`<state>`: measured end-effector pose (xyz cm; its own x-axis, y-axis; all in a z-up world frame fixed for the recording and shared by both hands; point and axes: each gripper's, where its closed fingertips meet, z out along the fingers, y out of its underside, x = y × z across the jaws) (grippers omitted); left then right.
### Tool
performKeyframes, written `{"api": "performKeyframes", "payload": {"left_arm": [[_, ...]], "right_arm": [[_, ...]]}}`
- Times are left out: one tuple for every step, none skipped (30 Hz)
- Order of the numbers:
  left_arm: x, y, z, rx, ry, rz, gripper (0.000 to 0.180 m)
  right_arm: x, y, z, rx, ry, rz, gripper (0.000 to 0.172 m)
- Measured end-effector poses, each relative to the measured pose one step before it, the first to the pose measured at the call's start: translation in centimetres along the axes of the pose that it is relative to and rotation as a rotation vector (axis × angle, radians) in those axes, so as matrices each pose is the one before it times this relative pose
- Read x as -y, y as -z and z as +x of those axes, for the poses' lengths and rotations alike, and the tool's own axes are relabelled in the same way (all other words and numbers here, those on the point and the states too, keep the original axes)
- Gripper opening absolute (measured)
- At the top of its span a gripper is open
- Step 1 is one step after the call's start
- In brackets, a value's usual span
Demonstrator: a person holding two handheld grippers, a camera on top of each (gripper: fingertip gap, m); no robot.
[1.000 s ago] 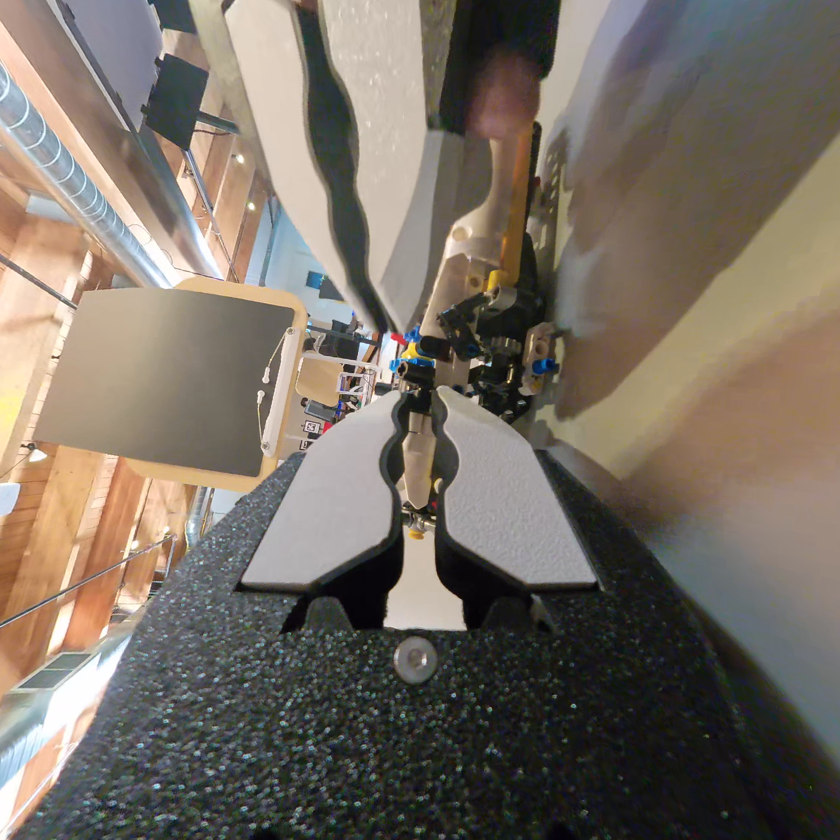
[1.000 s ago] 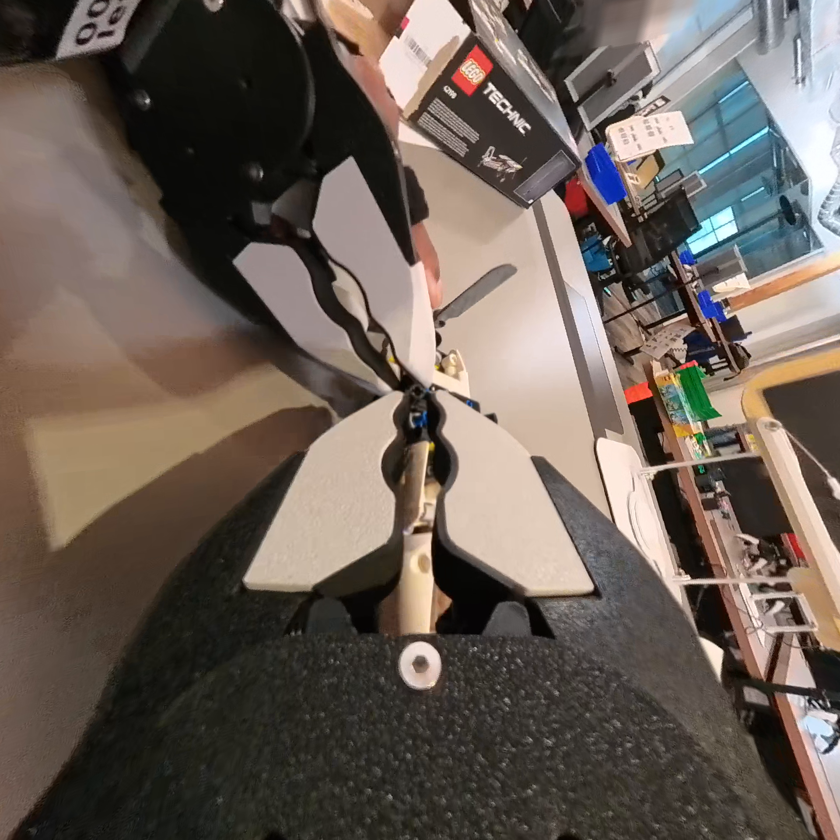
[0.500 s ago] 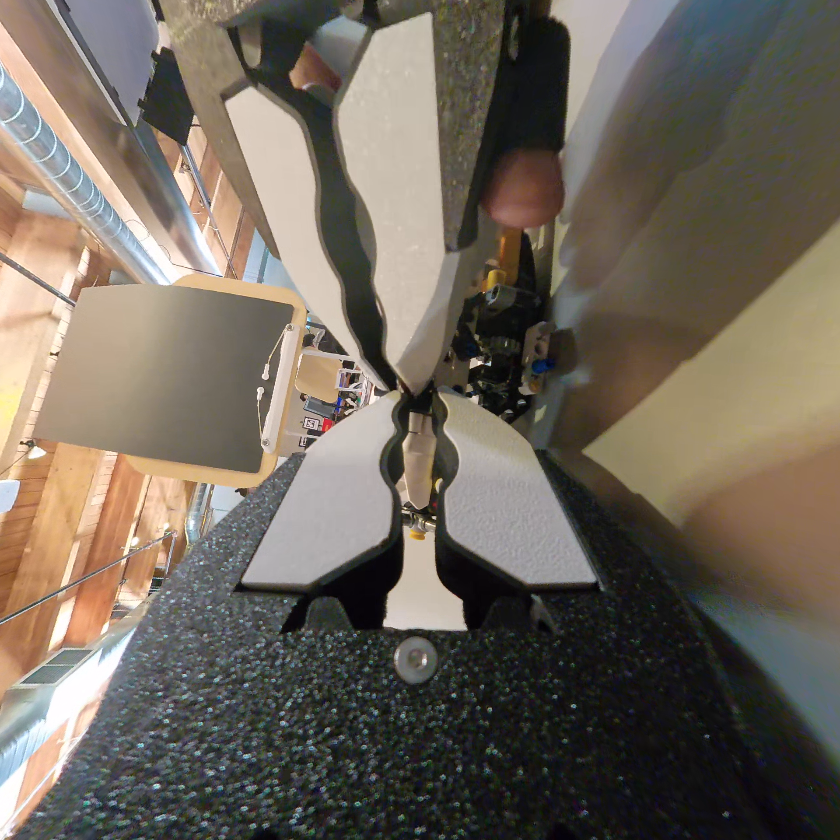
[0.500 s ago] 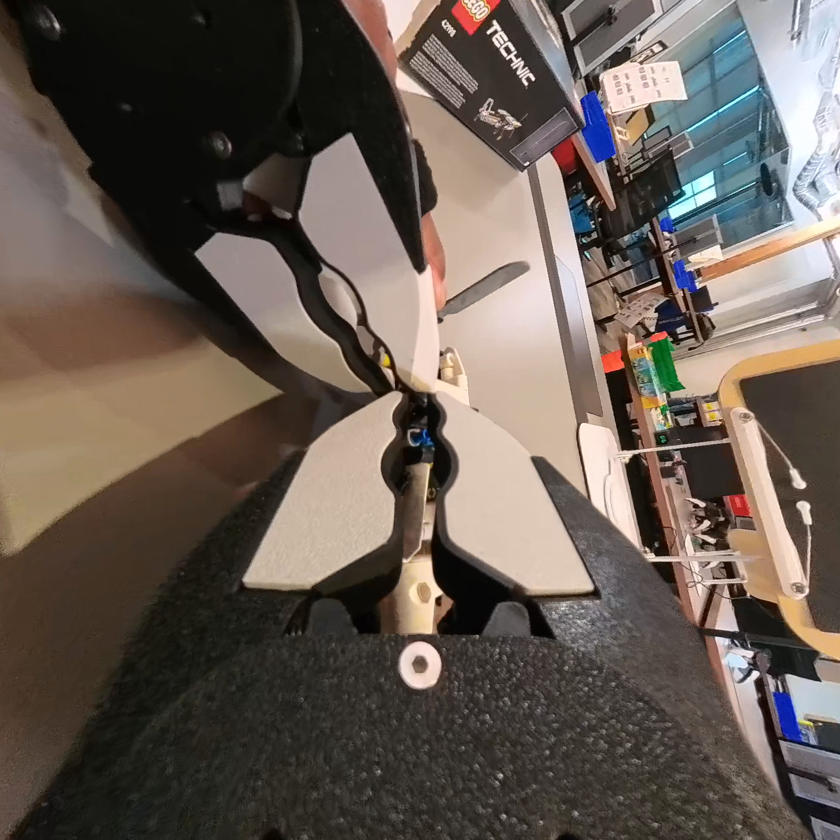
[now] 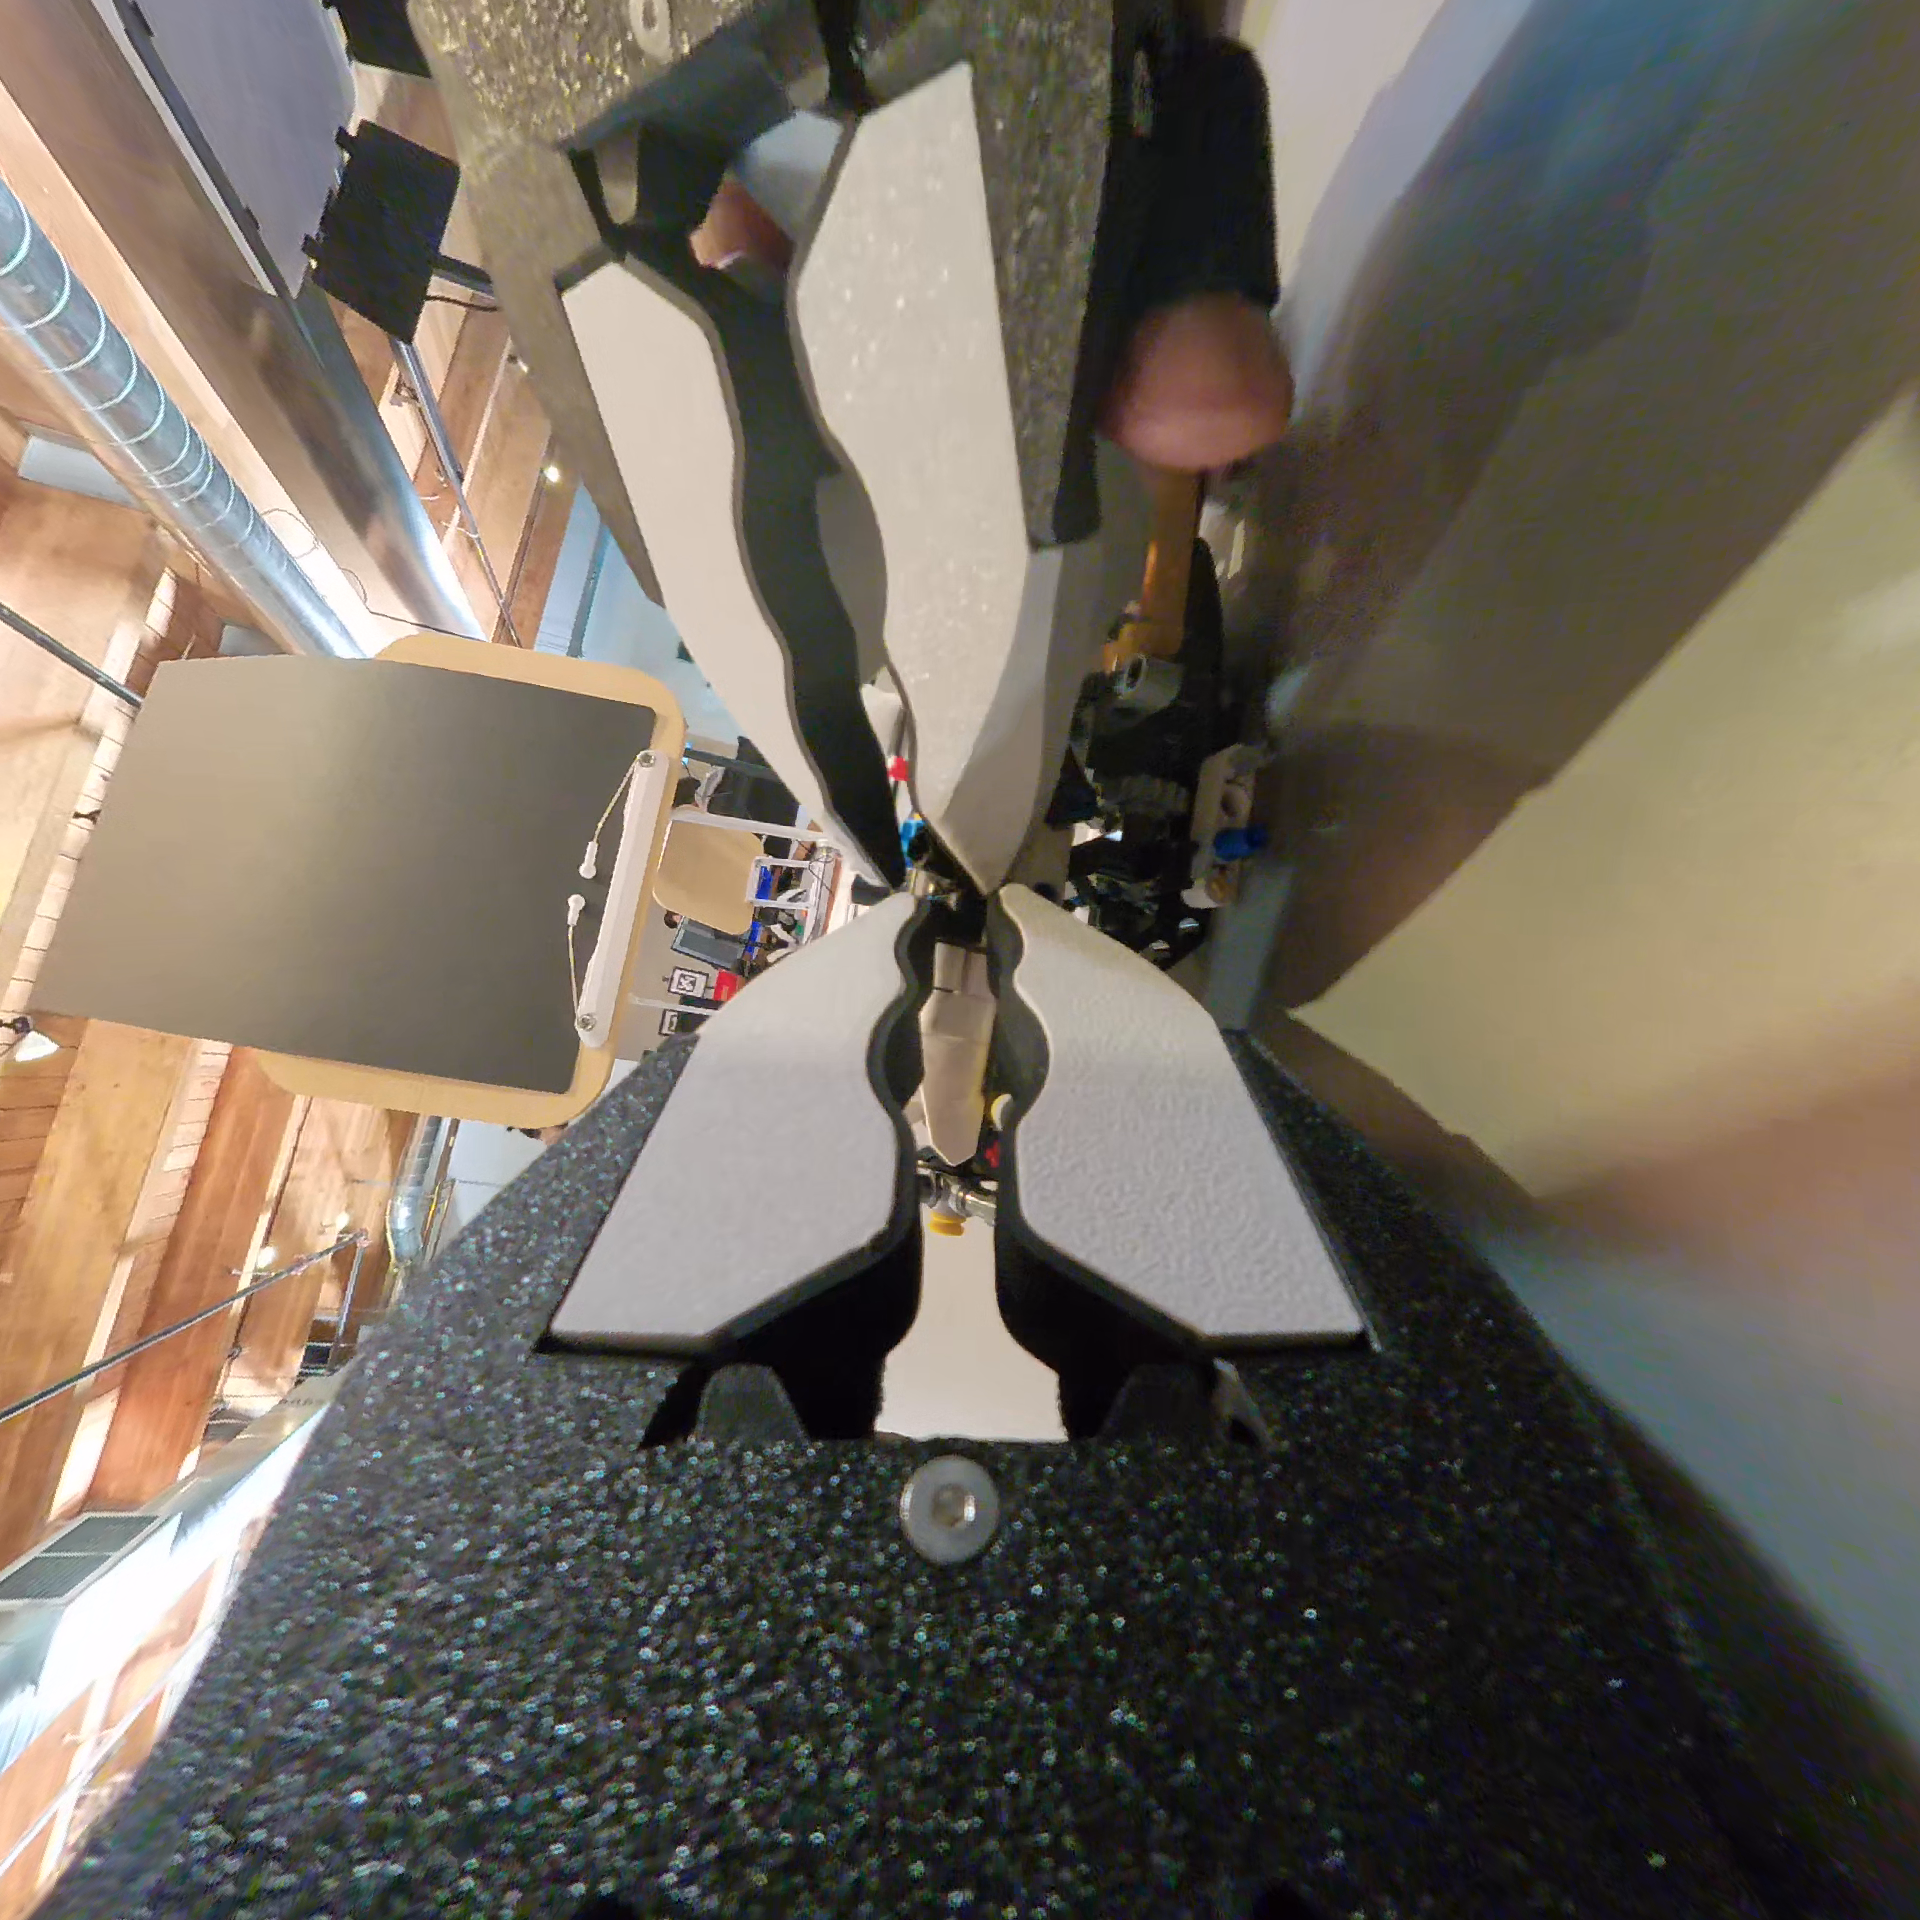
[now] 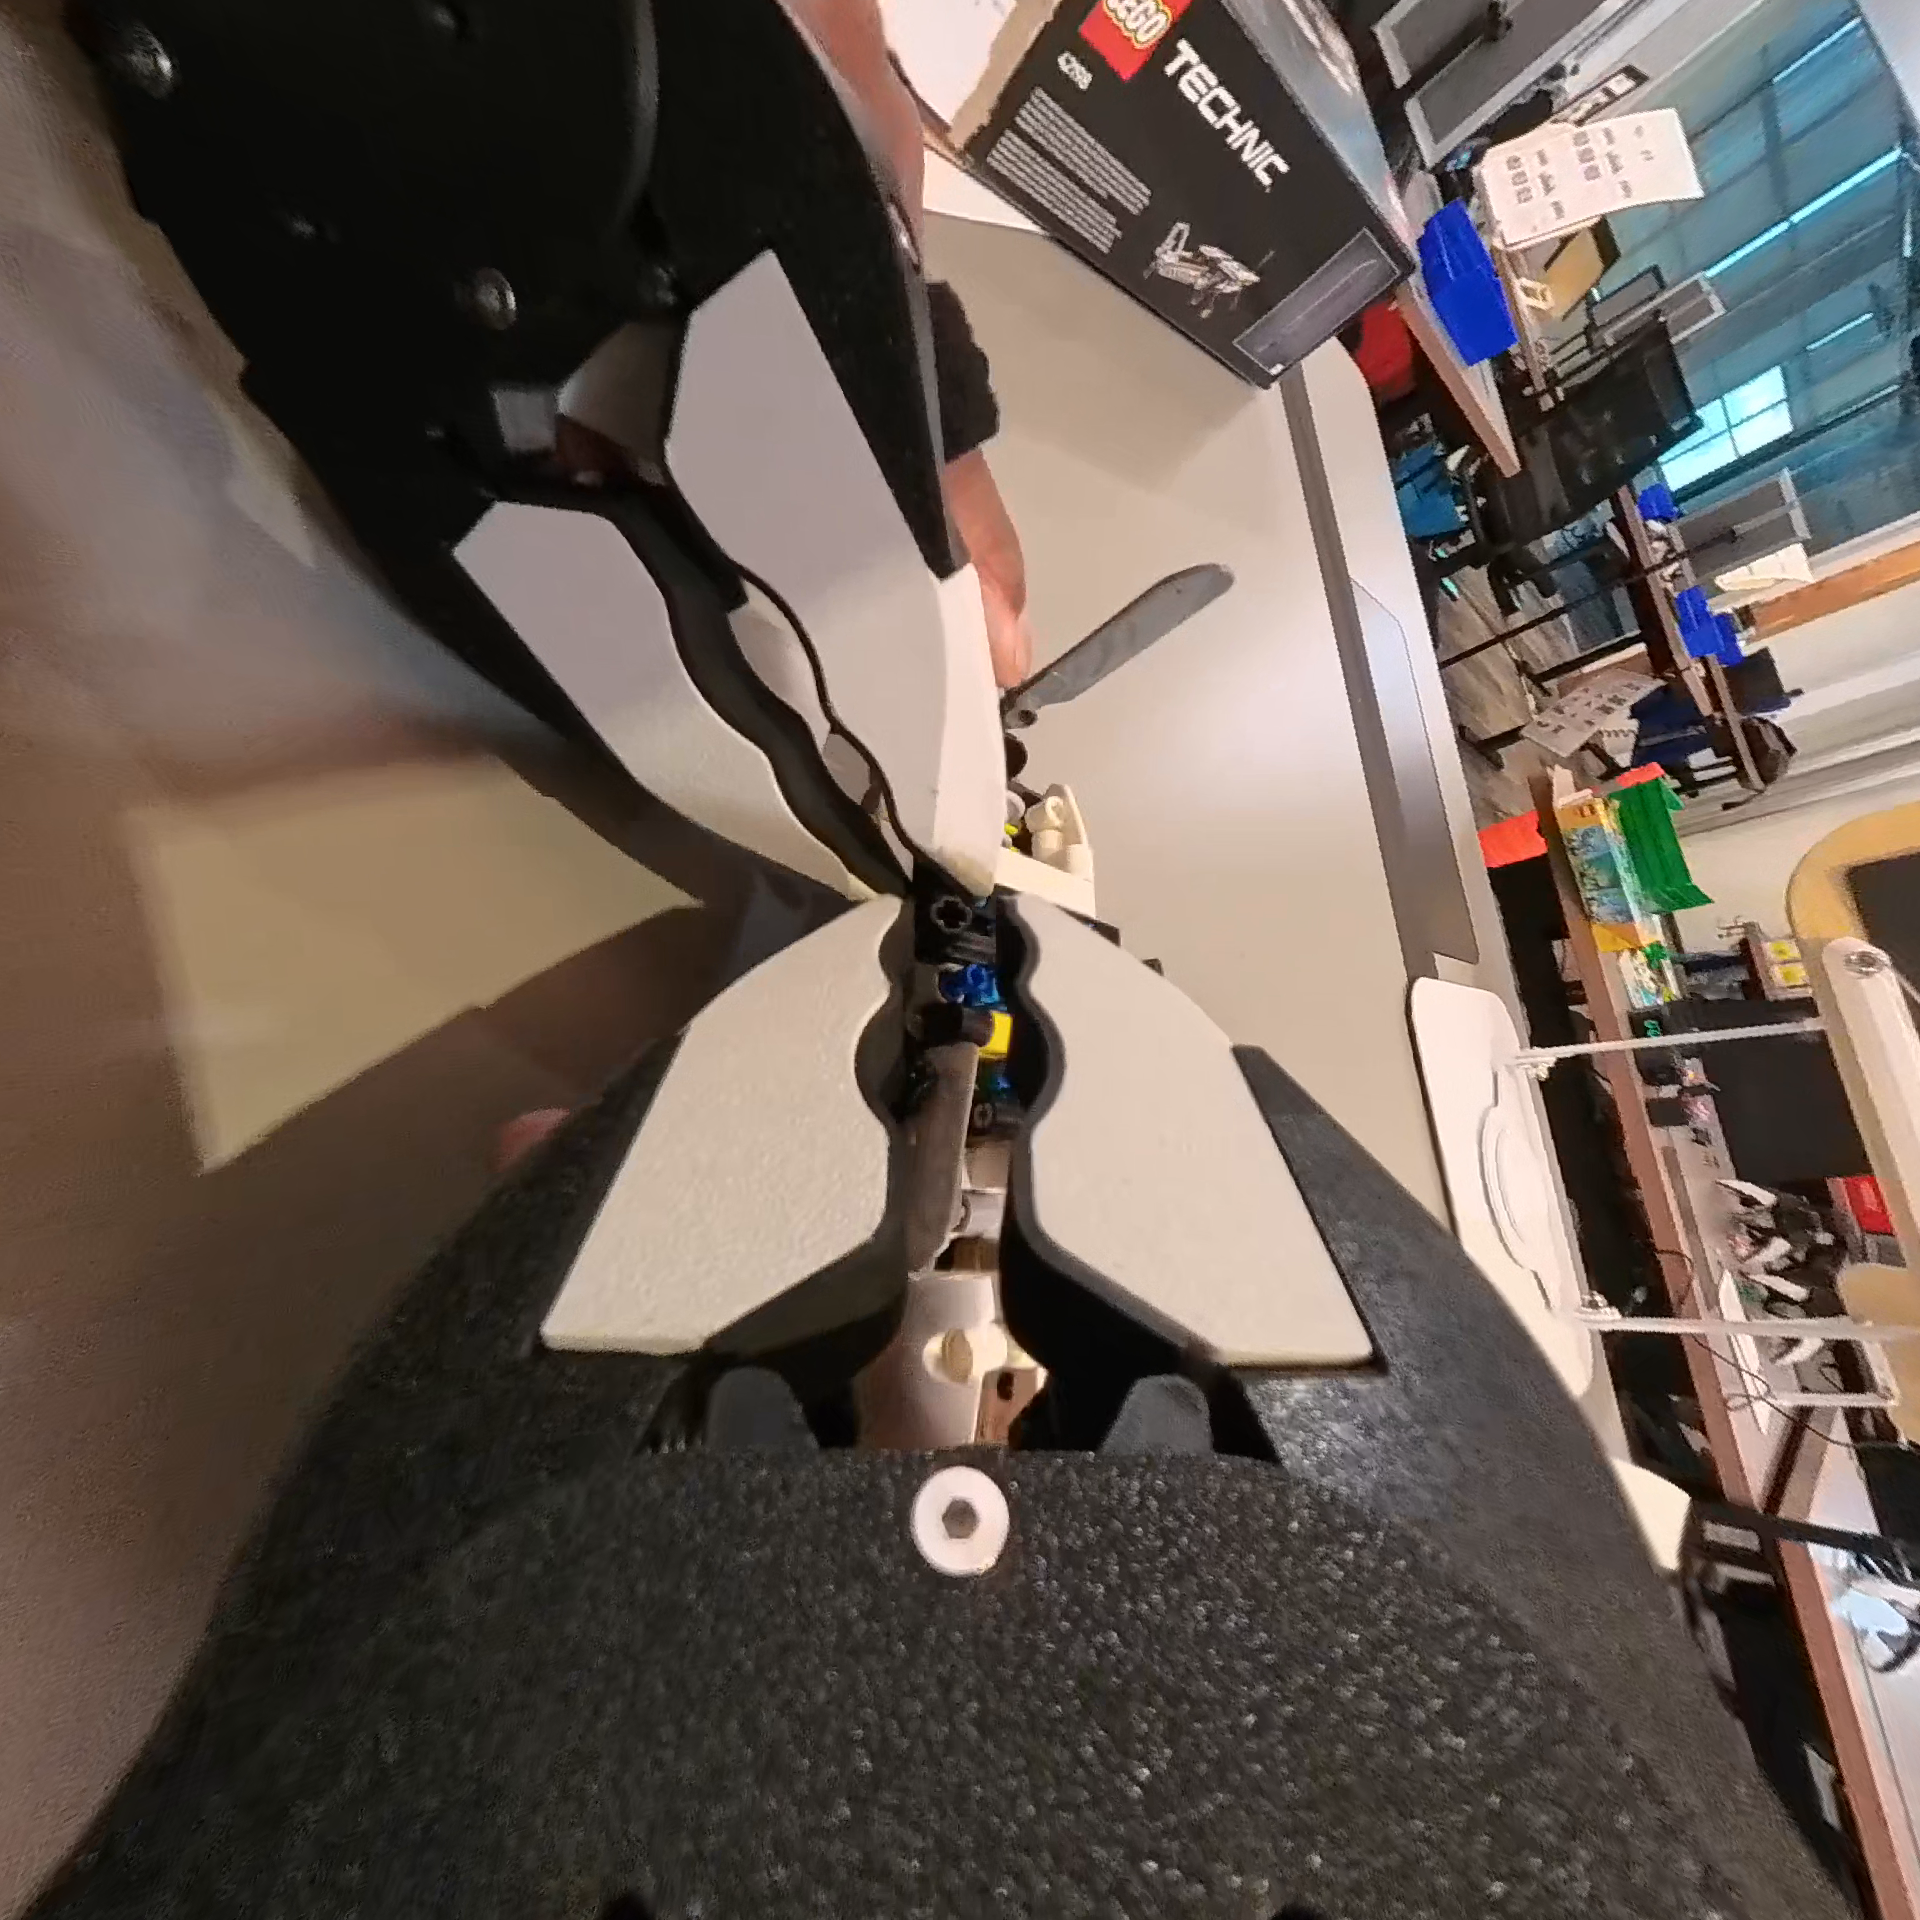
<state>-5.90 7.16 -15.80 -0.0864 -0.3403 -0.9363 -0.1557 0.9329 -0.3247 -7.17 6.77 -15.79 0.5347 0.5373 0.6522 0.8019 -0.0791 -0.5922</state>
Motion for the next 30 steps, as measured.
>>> {"api": "performKeyframes", "payload": {"left_arm": [[0.03, 0.048, 0.026, 0.0001, -0.0004, -0.0006, 0.011], [0.032, 0.049, 0.027, 0.0006, -0.003, 0.0013, 0.011], [0.04, 0.057, 0.026, -0.0016, 0.0002, 0.0022, 0.011], [0.035, 0.059, 0.02, -0.0018, 0.0011, 0.0031, 0.011], [0.013, 0.038, 0.013, -0.0007, 0.0008, 0.0005, 0.011], [0.005, 0.043, 0.008, 0.0011, -0.0018, -0.0016, 0.01], [0.015, 0.046, 0.013, 0.0011, -0.0021, 0.0003, 0.01], [0.01, 0.031, 0.011, -0.002, 0.0036, 0.0017, 0.011], [0.004, 0.034, 0.016, -0.004, 0.006, 0.0027, 0.011], [0.046, 0.053, 0.033, -0.0019, -0.0023, 0.0059, 0.011], [0.058, 0.071, 0.038, 0.0002, -0.0057, 0.0069, 0.011], [0.066, 0.082, 0.036, -0.0001, 0.0011, 0.0051, 0.011], [0.054, 0.057, 0.026, -0.0027, 0.0041, 0.0063, 0.011], [0.041, 0.037, 0.01, -0.0024, 0.0049, 0.0062, 0.011], [0.035, 0.032, 0.025, -0.001, 0.0025, 0.0063, 0.011], [0.028, 0.033, 0.02, -0.0013, 0.0023, 0.0072, 0.011], [0.027, 0.028, 0.034, -0.0026, 0.0051, 0.0046, 0.011], [0.023, 0.021, 0.025, -0.0023, 0.0054, 0.0032, 0.011], [0.046, 0.024, 0.034, -0.003, 0.0047, 0.0042, 0.011], [0.04, 0.027, 0.015, -0.0023, 0.0035, 0.0038, 0.011], [0.028, 0.0, 0.028, -0.0008, 0.0018, 0.0015, 0.011], [0.039, 0.006, 0.018, -0.0008, 0.0015, 0.0022, 0.012], [0.036, 0.007, 0.02, -0.0021, 0.0045, 0.0025, 0.011], [0.034, 0.005, 0.019, -0.0019, 0.0033, 0.0026, 0.012], [0.026, 0.01, 0.024, -0.0006, 0.0015, 0.0014, 0.012], [0.013, 0.01, 0.005, -0.002, 0.0034, 0.0021, 0.012], [0.009, 0.019, 0.016, -0.0027, 0.0054, 0.0023, 0.012], [0.022, 0.015, 0.021, -0.0015, 0.0016, 0.0023, 0.012], [0.027, 0.002, 0.012, -0.001, 0.0023, 0.0015, 0.012], [0.016, -0.001, 0.019, -0.0011, 0.0023, 0.0017, 0.012]], "right_arm": [[0.021, -0.028, -0.132, 0.0127, 0.0006, 0.0016, 0.011], [0.026, -0.033, -0.123, 0.0121, 0.0006, -0.0004, 0.009], [0.027, -0.019, -0.065, 0.0078, 0.0042, 0.0003, 0.009], [0.011, -0.015, -0.019, 0.0077, 0.0065, 0.0004, 0.009], [0.002, -0.026, 0.0, 0.0105, 0.0043, -0.0012, 0.009], [0.002, -0.022, 0.0, 0.0128, 0.0058, -0.0028, 0.009], [-0.01, -0.011, -0.01, 0.0141, 0.0104, -0.005, 0.009], [-0.017, 0.011, 0.002, 0.0138, 0.0136, -0.006, 0.009], [-0.014, 0.021, -0.029, 0.0119, 0.0121, -0.0004, 0.009], [-0.009, 0.049, -0.071, 0.0117, 0.0044, 0.0103, 0.009], [0.01, 0.065, -0.102, 0.0152, -0.0125, 0.0163, 0.008], [0.014, 0.072, -0.098, 0.0201, -0.0244, 0.0161, 0.008], [0.007, 0.07, -0.066, 0.0192, -0.0193, 0.0121, 0.008], [-0.023, 0.061, -0.026, 0.0113, -0.0047, 0.0065, 0.008], [-0.032, 0.048, -0.038, 0.0045, 0.004, 0.0031, 0.008], [-0.014, 0.046, -0.042, 0.0023, 0.0018, 0.0033, 0.008], [-0.02, 0.027, -0.028, 0.0021, -0.002, 0.0051, 0.008], [-0.009, 0.042, -0.036, 0.0041, -0.0048, 0.0062, 0.008], [-0.003, 0.048, -0.047, 0.005, -0.0063, 0.0068, 0.007], [-0.009, 0.04, -0.035, 0.0021, -0.0029, 0.0054, 0.007], [-0.03, 0.048, -0.029, 0.0001, 0.0011, 0.0018, 0.007], [-0.015, 0.045, -0.018, 0.0005, 0.0002, -0.0004, 0.008], [-0.023, 0.043, -0.02, 0.0007, -0.0026, 0.0008, 0.007], [-0.018, 0.029, -0.025, 0.0007, -0.0002, 0.0016, 0.007], [-0.01, 0.036, -0.015, 0.0012, -0.0005, 0.0012, 0.007], [-0.015, 0.032, -0.021, 0.0011, -0.0024, 0.0008, 0.007], [-0.011, 0.03, -0.012, 0.0001, -0.0022, 0.0005, 0.007], [-0.015, 0.03, -0.013, 0.0003, -0.001, 0.0013, 0.007], [-0.007, 0.039, -0.025, 0.0006, -0.0001, 0.0019, 0.007], [-0.014, 0.031, -0.017, 0.0017, -0.0008, 0.0008, 0.007]]}}
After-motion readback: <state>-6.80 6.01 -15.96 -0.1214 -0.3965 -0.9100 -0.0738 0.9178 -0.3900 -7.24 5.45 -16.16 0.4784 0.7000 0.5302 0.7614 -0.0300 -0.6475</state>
